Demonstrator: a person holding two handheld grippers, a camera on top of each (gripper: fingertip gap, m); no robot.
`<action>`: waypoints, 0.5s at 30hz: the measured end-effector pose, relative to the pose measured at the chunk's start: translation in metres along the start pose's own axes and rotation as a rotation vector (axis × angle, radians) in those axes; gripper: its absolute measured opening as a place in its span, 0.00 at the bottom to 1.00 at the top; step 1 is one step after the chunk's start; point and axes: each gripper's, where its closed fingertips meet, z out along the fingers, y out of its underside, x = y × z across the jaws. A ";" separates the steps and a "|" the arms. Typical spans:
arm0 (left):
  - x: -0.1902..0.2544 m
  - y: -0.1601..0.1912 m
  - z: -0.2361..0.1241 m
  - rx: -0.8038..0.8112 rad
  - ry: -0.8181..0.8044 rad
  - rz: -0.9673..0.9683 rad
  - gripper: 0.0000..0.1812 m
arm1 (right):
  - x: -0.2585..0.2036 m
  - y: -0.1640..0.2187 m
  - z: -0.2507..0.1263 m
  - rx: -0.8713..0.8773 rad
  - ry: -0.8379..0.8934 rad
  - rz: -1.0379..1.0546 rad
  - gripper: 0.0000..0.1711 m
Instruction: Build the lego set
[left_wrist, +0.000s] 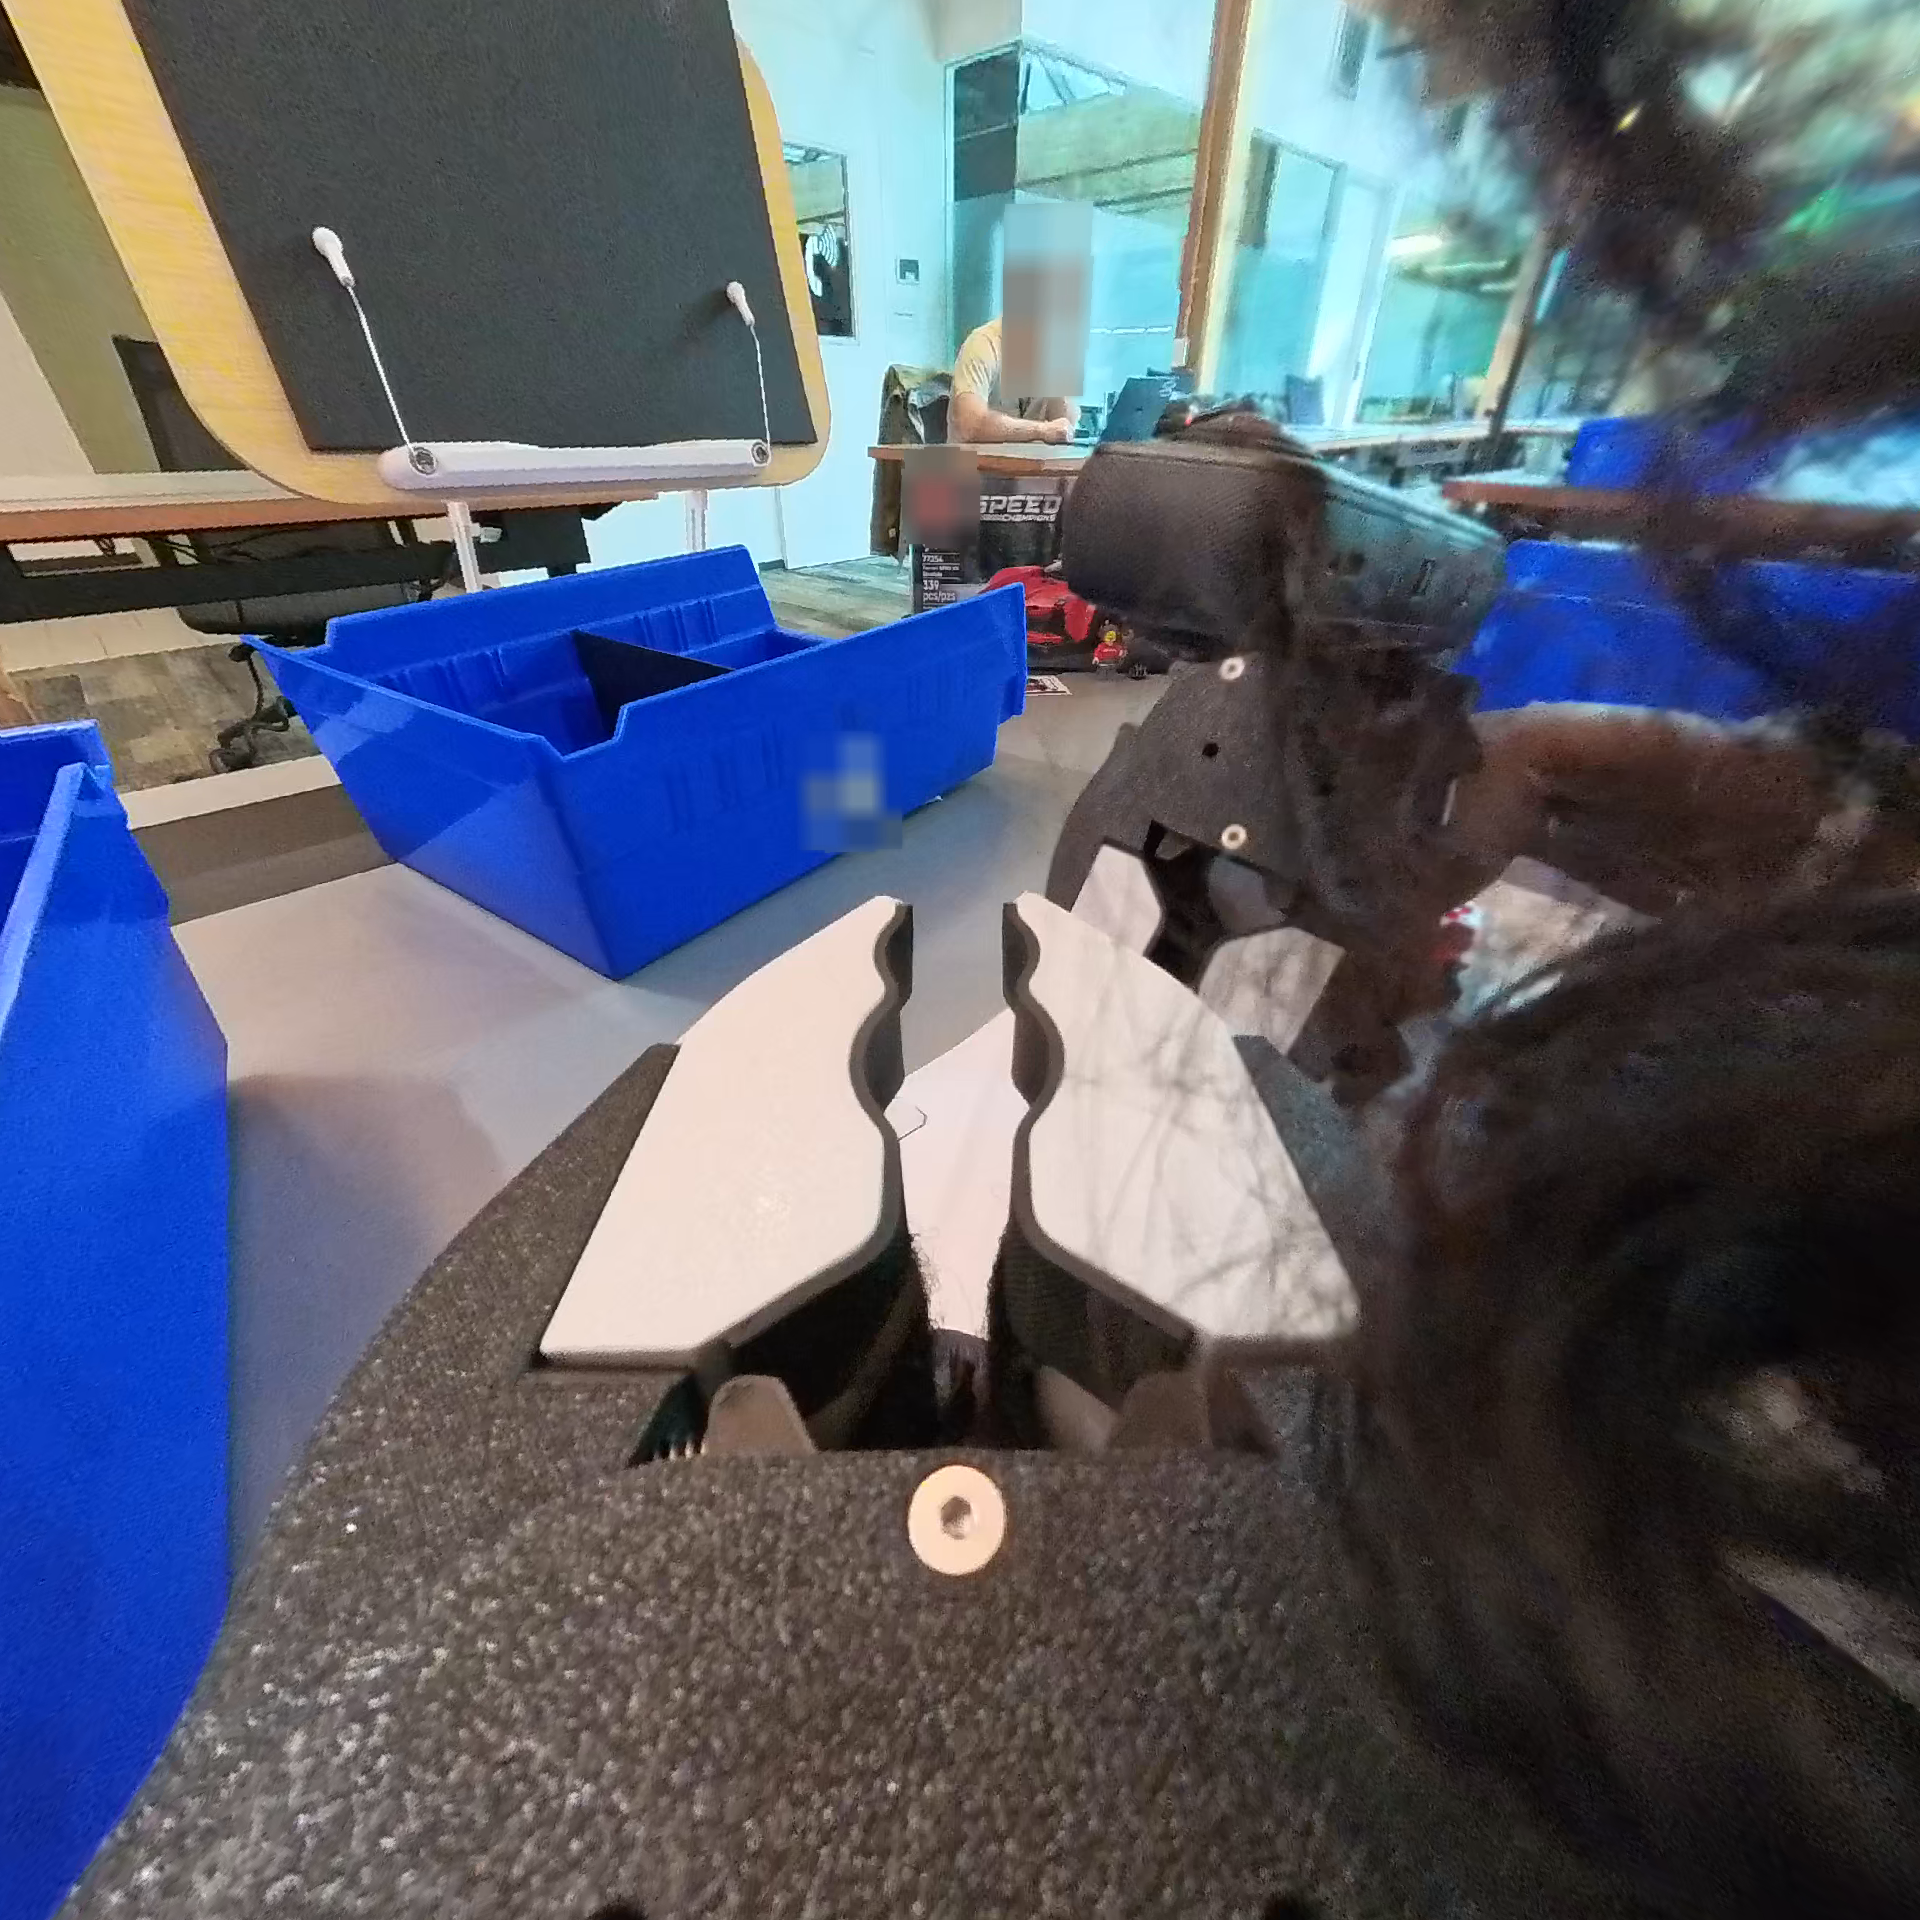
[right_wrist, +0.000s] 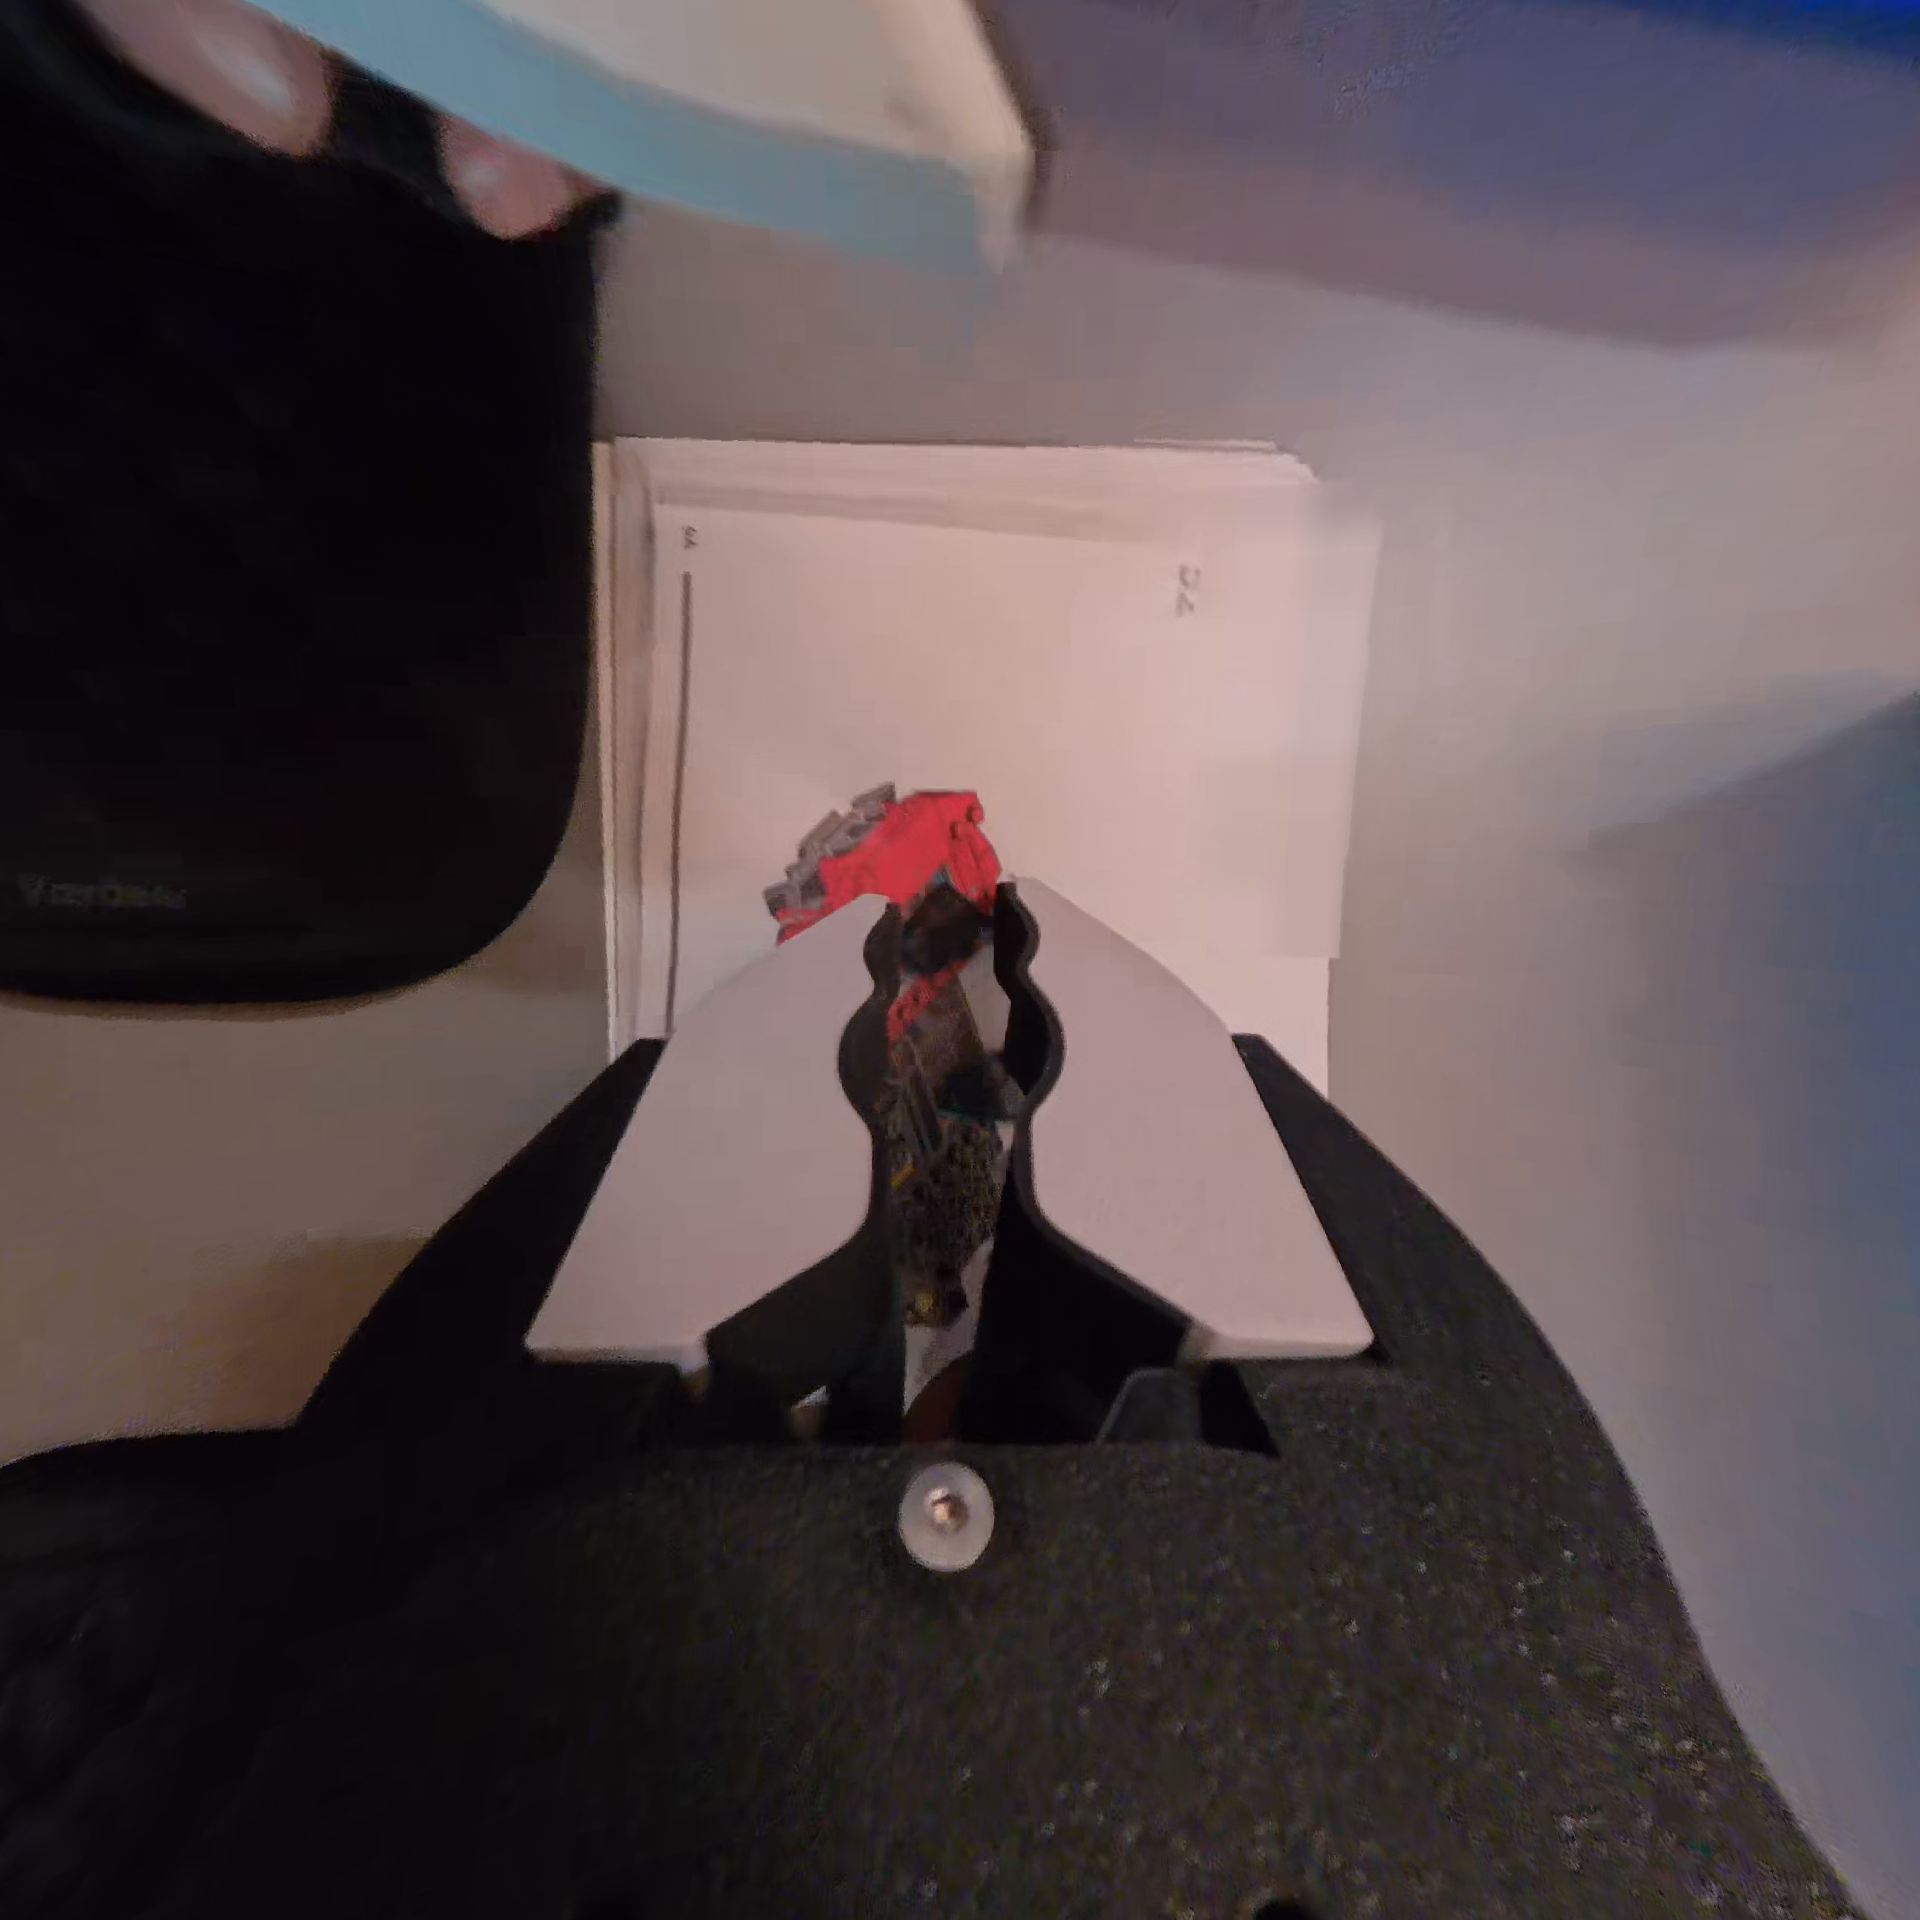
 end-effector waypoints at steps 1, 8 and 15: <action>0.000 0.000 0.000 0.000 0.000 0.000 0.08 | 0.002 0.003 -0.002 -0.004 0.012 0.018 0.10; 0.000 0.000 0.000 -0.003 0.002 -0.004 0.09 | 0.001 0.009 -0.009 0.015 0.051 0.073 0.10; 0.000 0.001 0.001 -0.007 0.004 -0.006 0.09 | -0.003 0.003 -0.009 0.060 0.048 0.042 0.11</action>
